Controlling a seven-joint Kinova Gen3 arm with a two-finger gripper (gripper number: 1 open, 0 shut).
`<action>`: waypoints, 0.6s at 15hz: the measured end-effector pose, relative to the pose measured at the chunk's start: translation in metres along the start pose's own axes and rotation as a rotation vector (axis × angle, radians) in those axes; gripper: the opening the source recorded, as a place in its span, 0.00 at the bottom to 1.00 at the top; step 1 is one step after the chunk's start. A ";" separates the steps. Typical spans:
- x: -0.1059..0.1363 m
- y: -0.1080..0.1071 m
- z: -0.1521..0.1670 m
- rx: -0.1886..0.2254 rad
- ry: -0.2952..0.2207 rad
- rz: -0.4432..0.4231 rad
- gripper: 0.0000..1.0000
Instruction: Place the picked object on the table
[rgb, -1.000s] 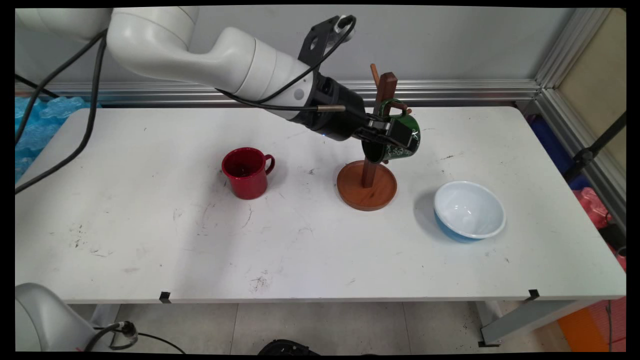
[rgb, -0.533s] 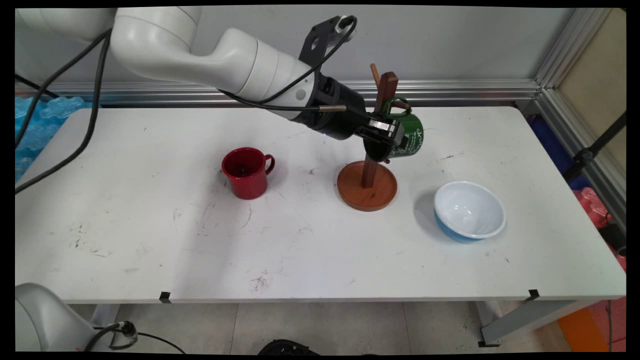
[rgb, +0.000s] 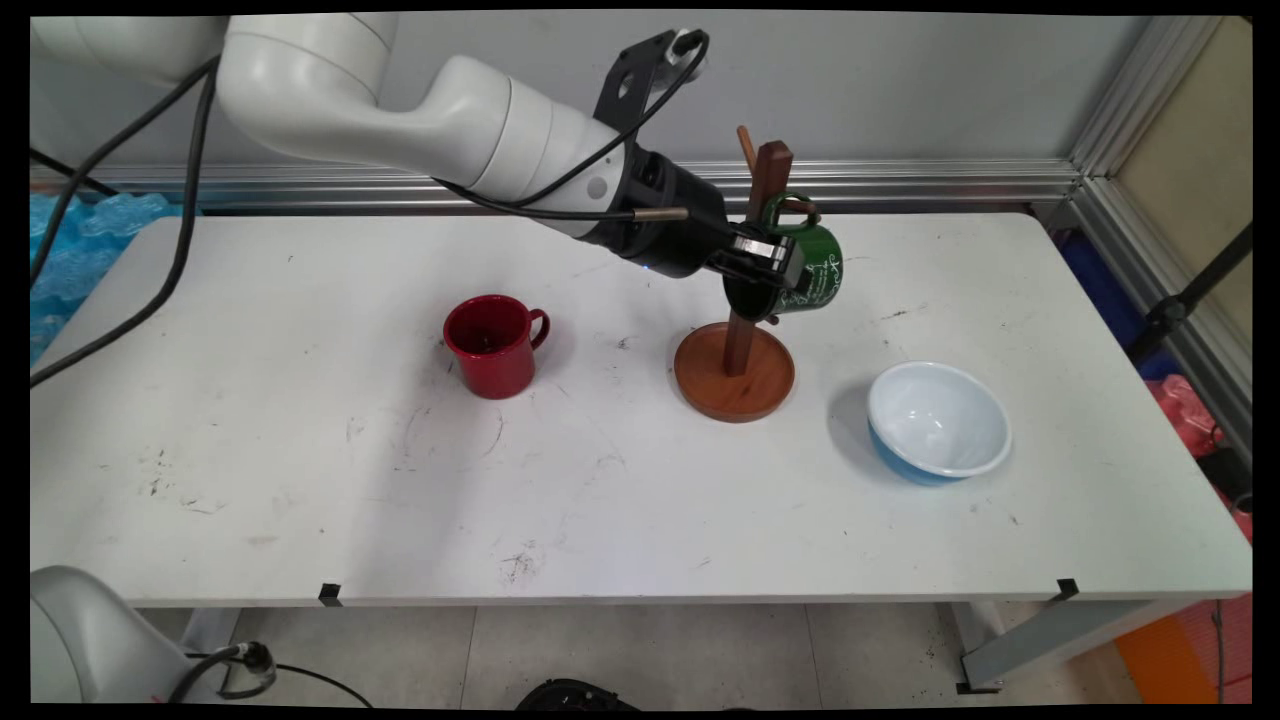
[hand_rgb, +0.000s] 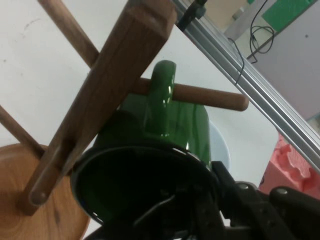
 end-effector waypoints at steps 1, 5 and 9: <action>-0.001 0.000 -0.001 0.000 0.000 0.001 0.00; -0.003 0.004 -0.004 -0.008 -0.003 0.005 0.00; -0.004 0.010 -0.007 -0.021 -0.004 0.009 0.00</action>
